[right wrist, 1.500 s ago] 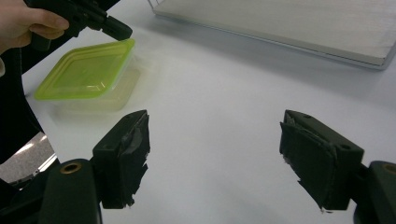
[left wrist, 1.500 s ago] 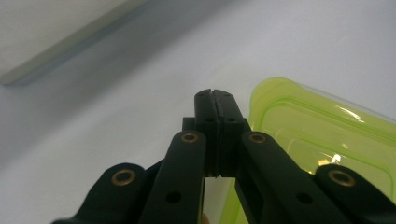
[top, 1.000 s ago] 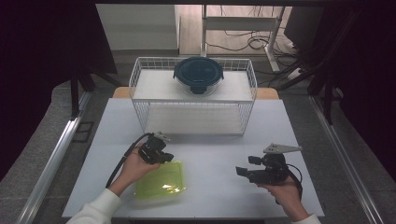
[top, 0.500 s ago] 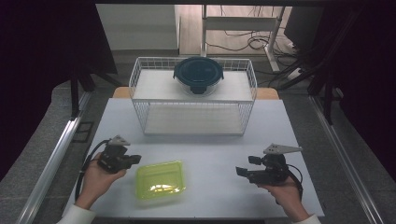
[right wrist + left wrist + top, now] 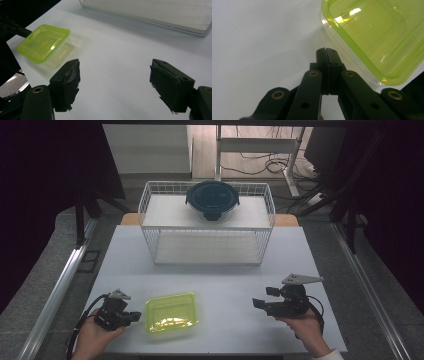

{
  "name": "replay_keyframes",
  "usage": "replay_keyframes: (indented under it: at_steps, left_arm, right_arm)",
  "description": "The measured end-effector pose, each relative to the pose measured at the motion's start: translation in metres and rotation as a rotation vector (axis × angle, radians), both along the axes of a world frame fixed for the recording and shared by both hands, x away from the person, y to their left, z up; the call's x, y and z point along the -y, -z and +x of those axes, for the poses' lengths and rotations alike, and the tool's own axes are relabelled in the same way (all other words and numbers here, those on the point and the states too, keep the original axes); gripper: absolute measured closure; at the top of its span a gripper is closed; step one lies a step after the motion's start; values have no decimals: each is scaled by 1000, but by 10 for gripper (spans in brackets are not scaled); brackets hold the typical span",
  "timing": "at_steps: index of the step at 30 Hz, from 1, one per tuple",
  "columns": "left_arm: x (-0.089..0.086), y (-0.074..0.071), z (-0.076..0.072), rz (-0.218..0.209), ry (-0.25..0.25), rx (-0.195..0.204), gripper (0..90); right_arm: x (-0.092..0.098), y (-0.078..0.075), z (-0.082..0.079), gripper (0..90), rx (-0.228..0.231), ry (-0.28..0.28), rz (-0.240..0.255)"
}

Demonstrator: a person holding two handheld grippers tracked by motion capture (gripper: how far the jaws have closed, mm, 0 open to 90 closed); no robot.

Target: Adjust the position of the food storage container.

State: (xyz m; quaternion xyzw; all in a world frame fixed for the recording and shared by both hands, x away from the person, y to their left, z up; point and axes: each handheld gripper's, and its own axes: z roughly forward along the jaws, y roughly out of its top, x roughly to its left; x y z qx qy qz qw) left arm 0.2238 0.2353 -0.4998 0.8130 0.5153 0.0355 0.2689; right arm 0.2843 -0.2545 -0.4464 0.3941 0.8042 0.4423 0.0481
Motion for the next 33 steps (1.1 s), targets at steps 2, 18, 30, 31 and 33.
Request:
replay_keyframes:
  at_steps: [2,18,30,31,33]
  left_arm:
    - [4,4,0,3,11,-17,900]
    - [39,6,18,28,102,-23,900]
    - [80,4,39,32,211,-24,900]
    - [84,3,40,39,226,-26,900]
    - [90,3,42,40,247,-20,900]
  right_arm:
    - [0,0,0,241,0,-1,-2]
    - [2,1,1,241,-19,6,17]
    - [1,4,1,241,-22,9,7]
    - [1,4,1,240,-23,10,7]
    - [1,5,1,240,-25,11,6]
